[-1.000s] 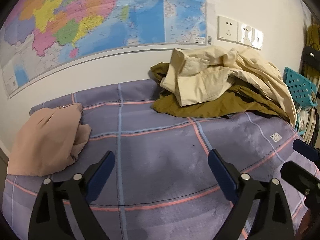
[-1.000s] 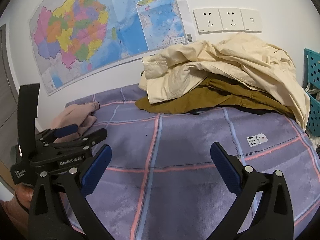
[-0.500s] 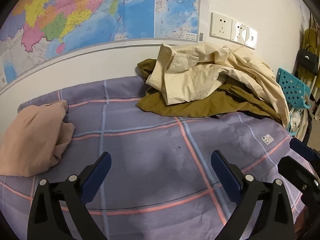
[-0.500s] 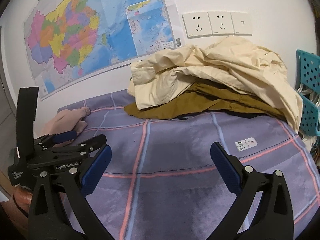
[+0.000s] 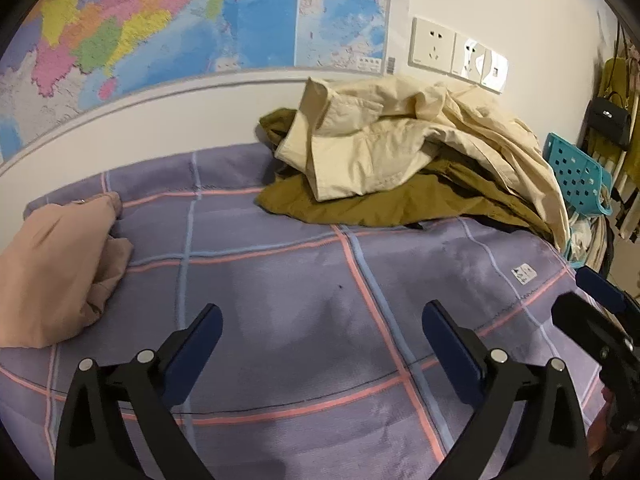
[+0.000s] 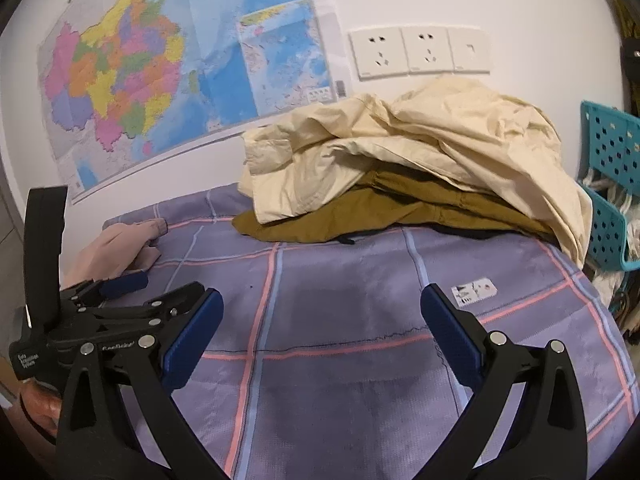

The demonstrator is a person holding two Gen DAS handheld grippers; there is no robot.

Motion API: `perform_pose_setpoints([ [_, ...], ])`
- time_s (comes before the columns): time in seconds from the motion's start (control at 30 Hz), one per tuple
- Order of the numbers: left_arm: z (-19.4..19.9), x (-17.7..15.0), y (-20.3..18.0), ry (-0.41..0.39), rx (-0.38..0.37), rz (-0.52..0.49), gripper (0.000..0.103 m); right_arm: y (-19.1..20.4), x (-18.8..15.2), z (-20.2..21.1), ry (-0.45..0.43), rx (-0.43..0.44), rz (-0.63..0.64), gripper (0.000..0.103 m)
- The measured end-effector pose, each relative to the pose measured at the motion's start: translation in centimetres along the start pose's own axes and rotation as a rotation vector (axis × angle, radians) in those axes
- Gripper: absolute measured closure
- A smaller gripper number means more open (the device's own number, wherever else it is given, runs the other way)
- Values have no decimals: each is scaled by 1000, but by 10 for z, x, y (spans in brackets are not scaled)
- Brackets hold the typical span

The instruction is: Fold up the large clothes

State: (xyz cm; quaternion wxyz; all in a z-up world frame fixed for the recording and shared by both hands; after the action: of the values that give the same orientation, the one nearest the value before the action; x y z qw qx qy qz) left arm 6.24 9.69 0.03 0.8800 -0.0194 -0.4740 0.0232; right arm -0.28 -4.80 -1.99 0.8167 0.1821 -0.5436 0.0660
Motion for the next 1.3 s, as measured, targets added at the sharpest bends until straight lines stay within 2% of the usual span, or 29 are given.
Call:
perform_pose_setpoints([
  [0.17,-5,-4,0,26,17,5,7,-7,-2,-2,10,-28,-21,5],
  [0.27,-5,-4,0,38,8,11,7,-11,-4,-3,24,-1,-58,5],
  [0.5,-9,-9,-2,78,7,9,7,-15,-2,0,21,-10,-78,5],
  [0.63,-9,-11,-2,71,26,15,7,-26,-6,-1,40,24,-167,5],
  [0.73,-10,-14,-2,87,24,30,7,-28,-7,-2,54,16,-173,5],
  [0.8,-13,-15,-1,122,27,34,9,-27,-6,-2,61,1,-159,5],
  [0.83,-15,-16,-1,139,14,35,17,-28,-6,0,52,-4,-163,7],
  [0.87,-16,-17,0,146,25,37,20,-28,-5,1,50,-2,-168,7],
  [0.93,-16,-18,1,144,35,41,18,-29,-4,1,51,1,-171,5],
  [1.0,-15,-17,1,136,42,35,7,-29,-4,0,54,-6,-167,5],
  [1.3,-6,-8,-2,61,120,-40,7,-21,-3,0,39,18,-124,5],
])
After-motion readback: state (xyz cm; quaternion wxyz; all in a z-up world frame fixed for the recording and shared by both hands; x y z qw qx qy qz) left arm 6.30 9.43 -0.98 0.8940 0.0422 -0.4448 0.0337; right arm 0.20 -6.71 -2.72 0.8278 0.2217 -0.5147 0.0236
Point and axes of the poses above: each gripper's, at about its wrist camera, not at the fingertips, and z roughly against the way its jaws point, y to its left, x to its top, the point moved 1 cm from there along -z, roughly the way its jaws point, and after that the axes turned 11 degrees about -y, right-handed, at the moved point
